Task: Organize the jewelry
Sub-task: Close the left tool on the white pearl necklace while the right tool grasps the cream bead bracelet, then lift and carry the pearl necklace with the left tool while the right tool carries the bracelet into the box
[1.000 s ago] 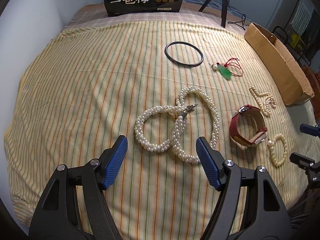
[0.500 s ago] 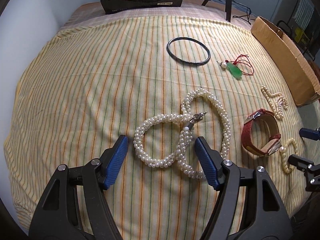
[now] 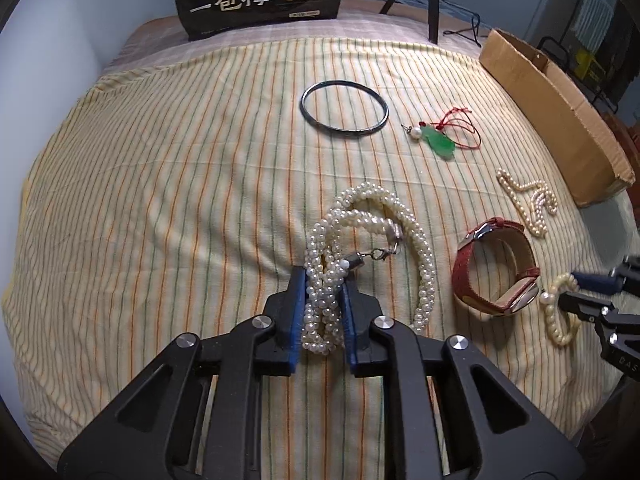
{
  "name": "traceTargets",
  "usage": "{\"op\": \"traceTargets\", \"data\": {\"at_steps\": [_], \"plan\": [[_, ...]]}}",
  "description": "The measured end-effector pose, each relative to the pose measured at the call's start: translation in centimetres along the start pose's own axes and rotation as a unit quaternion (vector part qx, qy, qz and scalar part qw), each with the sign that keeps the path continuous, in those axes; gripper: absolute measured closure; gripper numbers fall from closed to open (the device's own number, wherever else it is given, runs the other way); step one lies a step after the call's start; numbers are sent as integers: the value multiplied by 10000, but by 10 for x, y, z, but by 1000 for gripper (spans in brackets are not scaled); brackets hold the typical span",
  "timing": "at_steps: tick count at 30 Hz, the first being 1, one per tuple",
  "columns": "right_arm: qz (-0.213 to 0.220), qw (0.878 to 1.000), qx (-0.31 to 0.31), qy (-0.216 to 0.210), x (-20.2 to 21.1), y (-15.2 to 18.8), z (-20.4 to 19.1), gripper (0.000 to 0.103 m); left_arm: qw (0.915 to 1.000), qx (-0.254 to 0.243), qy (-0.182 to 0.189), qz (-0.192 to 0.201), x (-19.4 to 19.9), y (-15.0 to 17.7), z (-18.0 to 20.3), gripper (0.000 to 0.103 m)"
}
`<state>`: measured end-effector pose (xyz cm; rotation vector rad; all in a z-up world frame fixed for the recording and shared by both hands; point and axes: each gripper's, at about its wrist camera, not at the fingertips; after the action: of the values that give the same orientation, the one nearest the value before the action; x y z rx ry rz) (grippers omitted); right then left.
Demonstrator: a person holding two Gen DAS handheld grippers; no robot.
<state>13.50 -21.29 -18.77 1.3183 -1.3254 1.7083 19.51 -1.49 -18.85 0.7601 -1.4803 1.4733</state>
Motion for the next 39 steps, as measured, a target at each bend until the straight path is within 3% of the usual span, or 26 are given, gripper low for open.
{"op": "traceTargets", "data": {"at_steps": [1,2,13,26,39], "plan": [[0,10000,-15,-24,0,-1,-1,95,10000,60,56,7,1,0,-2,89],[5,10000,-21,-44,0,-1,-1,96,9999,124,108,8,2,1,-5,89],[234,9996,-136,-111,18,9,1,97,9994,167,207,230,28,7,-6,93],[831,9965,-81,96,81,4,0,97,9969,154,287,717,88,4,-13,94],[1378,9899,-221,261,138,7,15,97,9905,-265,543,1235,150,-6,22,94]]}}
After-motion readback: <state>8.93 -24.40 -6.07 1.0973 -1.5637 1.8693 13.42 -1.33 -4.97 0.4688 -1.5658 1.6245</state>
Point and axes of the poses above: each gripper's, at about its wrist camera, not at the fingertips, and x roughly against the way its jaws point, z to its right, y to its underside, and after that the axes turned 6 degrees about x, right-handed
